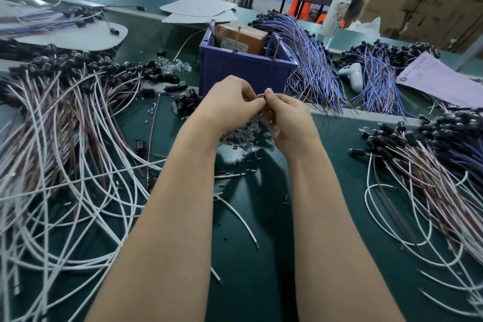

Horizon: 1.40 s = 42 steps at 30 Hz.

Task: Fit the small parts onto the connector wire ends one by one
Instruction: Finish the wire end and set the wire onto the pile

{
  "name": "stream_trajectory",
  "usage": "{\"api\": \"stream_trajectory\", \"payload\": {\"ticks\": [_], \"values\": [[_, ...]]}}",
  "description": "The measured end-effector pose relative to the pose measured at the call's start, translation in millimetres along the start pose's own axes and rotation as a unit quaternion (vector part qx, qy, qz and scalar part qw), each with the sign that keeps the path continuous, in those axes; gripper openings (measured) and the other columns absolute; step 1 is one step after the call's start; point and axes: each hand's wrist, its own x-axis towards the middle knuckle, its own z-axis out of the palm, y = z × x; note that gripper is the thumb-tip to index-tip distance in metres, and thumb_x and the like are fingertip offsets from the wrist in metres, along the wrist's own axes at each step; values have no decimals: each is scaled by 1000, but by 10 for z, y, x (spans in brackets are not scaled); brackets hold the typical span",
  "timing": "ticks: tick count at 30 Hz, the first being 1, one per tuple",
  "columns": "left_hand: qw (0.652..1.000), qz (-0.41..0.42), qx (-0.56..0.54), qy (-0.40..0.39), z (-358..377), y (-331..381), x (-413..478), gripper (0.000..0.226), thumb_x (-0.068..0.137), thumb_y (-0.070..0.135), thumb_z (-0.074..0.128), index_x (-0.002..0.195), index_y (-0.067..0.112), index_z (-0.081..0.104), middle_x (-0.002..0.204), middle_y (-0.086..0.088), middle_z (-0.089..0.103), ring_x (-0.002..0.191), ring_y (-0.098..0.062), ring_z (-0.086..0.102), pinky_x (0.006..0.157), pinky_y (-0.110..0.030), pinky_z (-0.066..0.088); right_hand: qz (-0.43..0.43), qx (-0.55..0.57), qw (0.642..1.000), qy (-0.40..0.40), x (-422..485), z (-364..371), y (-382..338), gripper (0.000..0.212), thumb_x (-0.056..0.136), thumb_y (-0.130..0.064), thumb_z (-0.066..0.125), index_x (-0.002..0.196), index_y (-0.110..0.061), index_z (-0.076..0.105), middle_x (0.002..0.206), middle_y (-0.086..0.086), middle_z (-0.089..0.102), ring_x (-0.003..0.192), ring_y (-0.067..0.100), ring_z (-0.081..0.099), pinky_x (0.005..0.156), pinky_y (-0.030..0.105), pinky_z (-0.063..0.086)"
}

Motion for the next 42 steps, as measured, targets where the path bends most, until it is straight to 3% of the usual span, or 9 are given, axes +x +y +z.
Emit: {"api": "stream_trajectory", "payload": {"ticks": [6,11,16,23,28,33,37,40,42], "values": [[1000,-2,-10,-18,52,-42,-19,14,92,27,60,88,16,67,76,2,71,68,-8,59,66,-24,44,37,-43,998,15,30,-48,45,32,99,-11,47,69,-6,57,44,-3,54,40,9,44,40,15,31],[999,-32,18,-13,58,-21,6,22,92,30,57,83,15,69,78,-2,72,76,-17,64,78,-34,53,-108,-322,938,67,37,-17,96,23,97,-18,50,80,-9,62,73,3,60,71,17,55,71,36,48],[999,-33,16,-11,41,0,10,21,92,29,58,82,14,70,77,-2,72,80,-17,66,78,-31,52,-57,-178,981,52,40,-4,101,28,99,-14,47,75,-8,60,56,-5,51,42,-2,45,48,15,37],[998,-20,65,-13,73,-40,-13,16,93,27,58,93,15,69,80,-1,72,87,-17,67,85,-33,52,39,-103,994,19,65,-110,131,28,97,-10,51,69,-7,55,61,4,46,54,11,32,51,21,23],[997,-26,73,-9,102,-35,-13,10,93,27,58,95,20,66,90,-2,71,94,-21,65,92,-39,49,27,-157,987,26,61,-127,114,25,96,-15,54,72,-10,60,65,4,54,56,12,42,53,21,34],[983,-63,167,53,111,132,7,25,92,39,56,115,31,60,121,3,58,119,-23,50,97,-40,33,-22,-139,990,24,25,-75,40,17,96,-11,54,80,-9,61,80,10,63,75,19,60,81,34,54],[996,37,72,20,6,332,-14,39,91,48,55,92,10,64,87,-2,67,71,-10,59,65,-21,45,-27,-25,993,111,0,-131,-40,11,96,-9,54,95,2,56,79,11,61,68,17,59,69,27,54],[983,-49,-23,-175,76,404,-99,61,95,58,37,88,4,64,58,-3,68,41,-11,46,40,-16,39,-15,43,988,149,-3,-197,-84,7,96,-10,54,91,-5,57,74,5,58,62,12,54,56,21,49],[972,-104,-102,-184,129,344,-99,54,97,57,30,97,10,56,60,-5,67,42,-11,43,42,-16,37,-11,30,987,156,5,-220,-77,19,96,-13,55,77,-10,56,64,2,53,54,9,48,50,18,43]]}}
